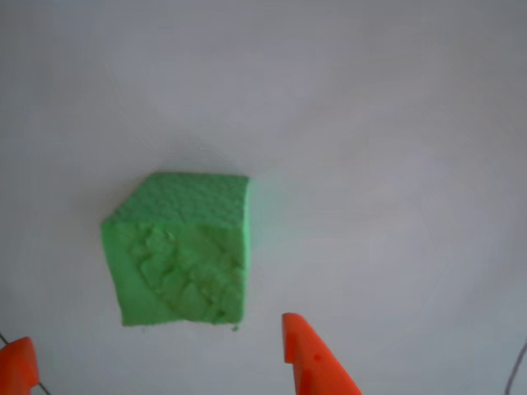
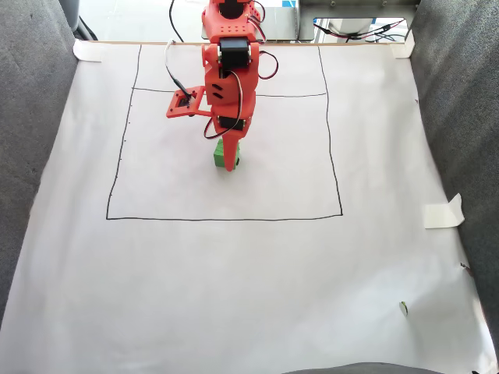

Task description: Grasp the colored block, Place it on the black dot, and then return the arm to the default position.

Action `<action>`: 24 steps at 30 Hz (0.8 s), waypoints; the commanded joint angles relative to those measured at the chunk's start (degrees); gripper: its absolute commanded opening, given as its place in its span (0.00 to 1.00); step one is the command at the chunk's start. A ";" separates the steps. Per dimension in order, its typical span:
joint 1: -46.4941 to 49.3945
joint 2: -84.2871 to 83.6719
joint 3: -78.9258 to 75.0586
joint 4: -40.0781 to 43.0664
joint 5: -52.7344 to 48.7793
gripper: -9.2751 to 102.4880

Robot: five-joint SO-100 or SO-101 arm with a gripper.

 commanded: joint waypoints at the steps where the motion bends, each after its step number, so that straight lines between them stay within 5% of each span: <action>1: -0.79 6.94 3.60 -0.62 -0.62 0.45; 7: -1.14 13.27 9.76 -1.67 -0.70 0.47; 16: -1.23 33.49 32.52 -4.92 -1.32 0.10; 24: -1.14 62.49 66.53 -12.13 -2.81 0.08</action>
